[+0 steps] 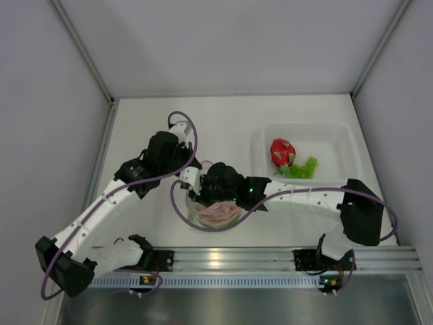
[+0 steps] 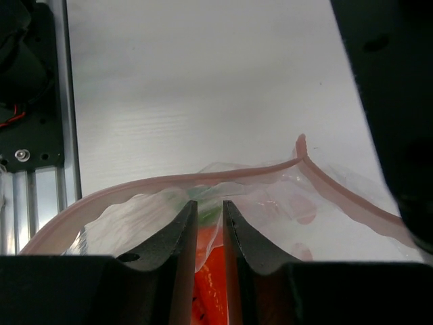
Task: Open the zip-top bag and remove the fake food
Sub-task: Adjust the zipper food storage bag at the center of the board.
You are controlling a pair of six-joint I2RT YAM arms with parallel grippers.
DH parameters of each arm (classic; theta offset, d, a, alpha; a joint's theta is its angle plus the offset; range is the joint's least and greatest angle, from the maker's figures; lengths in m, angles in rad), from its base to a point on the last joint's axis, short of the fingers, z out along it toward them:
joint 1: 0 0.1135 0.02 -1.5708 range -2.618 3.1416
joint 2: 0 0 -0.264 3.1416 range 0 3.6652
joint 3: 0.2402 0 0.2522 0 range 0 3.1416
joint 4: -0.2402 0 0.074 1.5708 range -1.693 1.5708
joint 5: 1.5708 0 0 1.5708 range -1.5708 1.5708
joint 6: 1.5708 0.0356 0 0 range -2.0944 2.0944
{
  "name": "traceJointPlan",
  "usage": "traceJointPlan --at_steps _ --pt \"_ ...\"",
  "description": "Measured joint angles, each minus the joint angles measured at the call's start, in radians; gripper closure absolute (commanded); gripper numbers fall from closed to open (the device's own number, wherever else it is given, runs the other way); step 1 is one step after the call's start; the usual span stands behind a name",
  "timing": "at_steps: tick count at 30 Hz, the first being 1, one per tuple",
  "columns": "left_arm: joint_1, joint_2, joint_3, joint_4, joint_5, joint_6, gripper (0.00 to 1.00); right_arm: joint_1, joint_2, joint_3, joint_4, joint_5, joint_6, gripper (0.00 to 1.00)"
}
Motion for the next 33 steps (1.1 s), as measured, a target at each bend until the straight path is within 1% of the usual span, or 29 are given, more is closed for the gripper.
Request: traceJointPlan --at_steps 4,8,11,15,23,25,29,33 --pt "-0.008 0.0 -0.002 0.016 -0.014 -0.001 1.0 0.0 -0.018 -0.036 0.044 0.026 0.017 0.79" --pt "-0.011 0.001 -0.002 0.03 -0.01 -0.001 1.0 -0.014 -0.08 -0.073 0.023 0.06 0.047 0.79" --pt "-0.01 0.001 0.013 0.02 0.025 0.001 1.0 -0.067 -0.116 -0.089 -0.036 0.136 0.116 0.79" --pt "-0.017 0.003 0.066 0.023 0.091 -0.001 1.0 -0.146 -0.124 -0.122 -0.121 0.214 0.167 0.78" --pt "-0.017 0.082 0.131 0.036 0.207 -0.019 1.0 -0.172 -0.164 -0.138 -0.235 0.304 0.227 0.78" --pt "-0.017 0.099 0.143 0.045 0.226 -0.024 1.0 -0.185 -0.184 -0.143 -0.239 0.279 0.23 0.76" --pt "-0.017 0.101 0.145 0.064 0.256 -0.037 1.0 -0.198 -0.226 -0.153 -0.235 0.137 0.224 0.75" --pt "-0.01 0.101 0.132 0.063 0.245 -0.037 1.0 -0.172 -0.204 -0.151 -0.224 0.095 0.192 0.75"
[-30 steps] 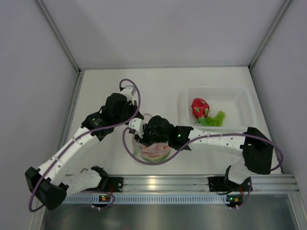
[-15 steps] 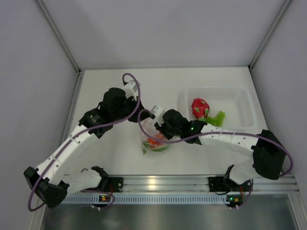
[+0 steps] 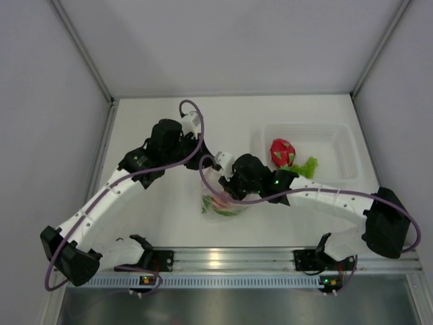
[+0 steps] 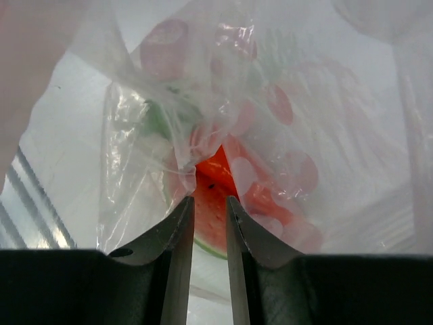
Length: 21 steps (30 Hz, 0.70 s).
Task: Open the zip-top bag and remove the fake food
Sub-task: Adjust the zipper food storage bag at the center of the board.
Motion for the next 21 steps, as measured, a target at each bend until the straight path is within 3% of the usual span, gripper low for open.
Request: traceJointPlan --at_steps 9,11,17,21 --pt "0.034 0.0 -0.062 -0.056 -0.086 0.031 1.0 0.015 0.157 0.058 0.01 -0.012 -0.029 0.77" --pt "0.036 0.0 -0.063 -0.062 -0.119 0.035 1.0 0.017 0.181 0.076 0.01 0.001 -0.026 0.82" --pt "0.031 -0.028 -0.067 -0.055 -0.181 0.014 1.0 0.024 0.2 0.087 0.02 0.157 0.067 0.86" --pt "0.008 -0.06 -0.067 -0.011 -0.179 -0.026 0.96 0.019 0.156 0.014 0.074 0.273 0.181 0.95"
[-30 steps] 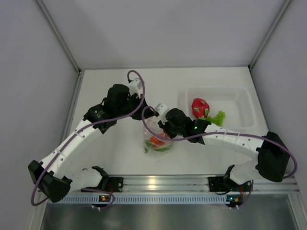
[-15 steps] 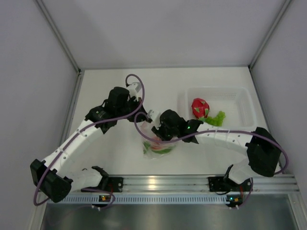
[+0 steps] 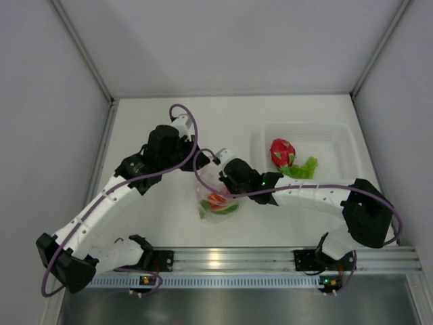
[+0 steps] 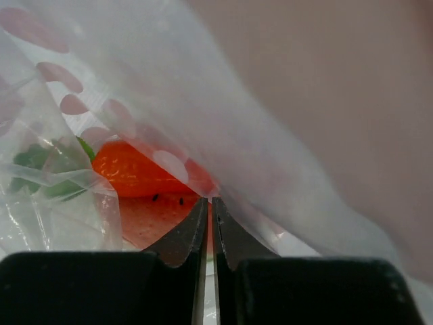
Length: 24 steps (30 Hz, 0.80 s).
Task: Open the zip-top bag and remove the fake food
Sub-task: Adjust the zipper food storage bag at the center of the board.
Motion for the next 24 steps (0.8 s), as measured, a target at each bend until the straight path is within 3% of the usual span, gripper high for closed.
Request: traceJointPlan --at_steps 1,3,6,7,8,16,24 --pt "-0.003 -0.002 0.0 0.013 0.002 -0.011 0.78 0.0 -0.014 -0.019 0.011 0.022 0.028 0.99" --pt "-0.01 -0.001 0.0 0.04 0.012 -0.033 0.76 0.0 -0.035 -0.057 0.052 0.061 0.089 1.0" --pt "-0.009 -0.001 0.002 0.084 0.021 -0.06 0.52 -0.006 -0.04 -0.103 0.078 0.098 0.159 1.0" --pt "-0.009 -0.001 0.002 0.096 0.02 -0.067 0.35 -0.006 -0.039 -0.108 0.079 0.105 0.172 1.0" --pt "-0.009 -0.001 0.002 0.103 0.018 -0.071 0.3 -0.007 -0.037 -0.111 0.082 0.11 0.188 1.0" --pt "-0.016 -0.154 -0.123 0.133 -0.088 -0.181 0.32 -0.033 -0.036 -0.111 0.119 0.156 0.299 1.0" --pt "-0.136 -0.344 -0.353 0.165 -0.259 -0.4 0.31 -0.063 -0.021 -0.079 0.119 0.231 0.461 1.0"
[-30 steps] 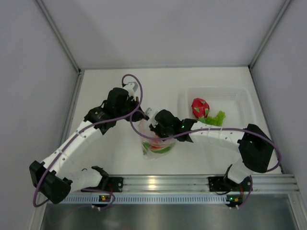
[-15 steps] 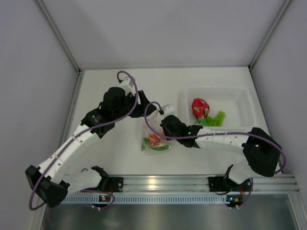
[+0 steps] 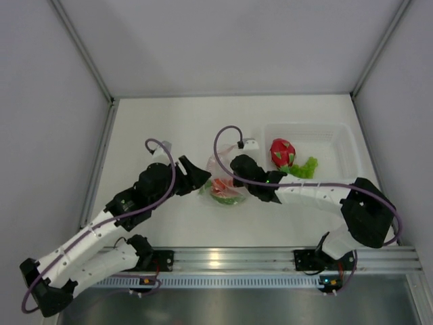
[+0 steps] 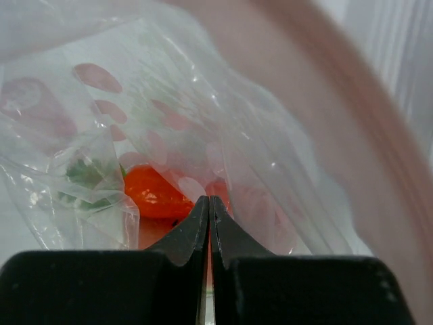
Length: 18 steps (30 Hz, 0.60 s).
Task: Open the zip-top bag and remove the fake food
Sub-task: Adjust the zipper food storage bag at the center of the board.
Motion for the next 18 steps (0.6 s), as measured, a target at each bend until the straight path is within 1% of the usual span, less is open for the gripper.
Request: traceJointPlan --at_steps 2,5,7,10,18 --pt "-0.064 0.005 -0.019 0.002 -0.056 -0.043 0.31 0.0 0.009 0.02 -0.002 0.03 0.035 1.0" --pt "-0.178 0.059 -0.017 0.034 -0.144 -0.082 0.31 0.004 0.021 0.045 -0.004 0.083 0.079 1.0" --pt "-0.235 0.111 -0.013 0.051 -0.186 -0.1 0.34 0.006 0.023 0.05 -0.003 0.113 0.109 1.0" --pt "-0.262 0.167 -0.013 0.054 -0.234 -0.125 0.38 0.01 0.023 0.049 -0.003 0.146 0.144 1.0" --pt "-0.264 0.233 -0.013 0.087 -0.332 -0.171 0.37 0.022 0.008 0.043 0.001 0.172 0.163 1.0"
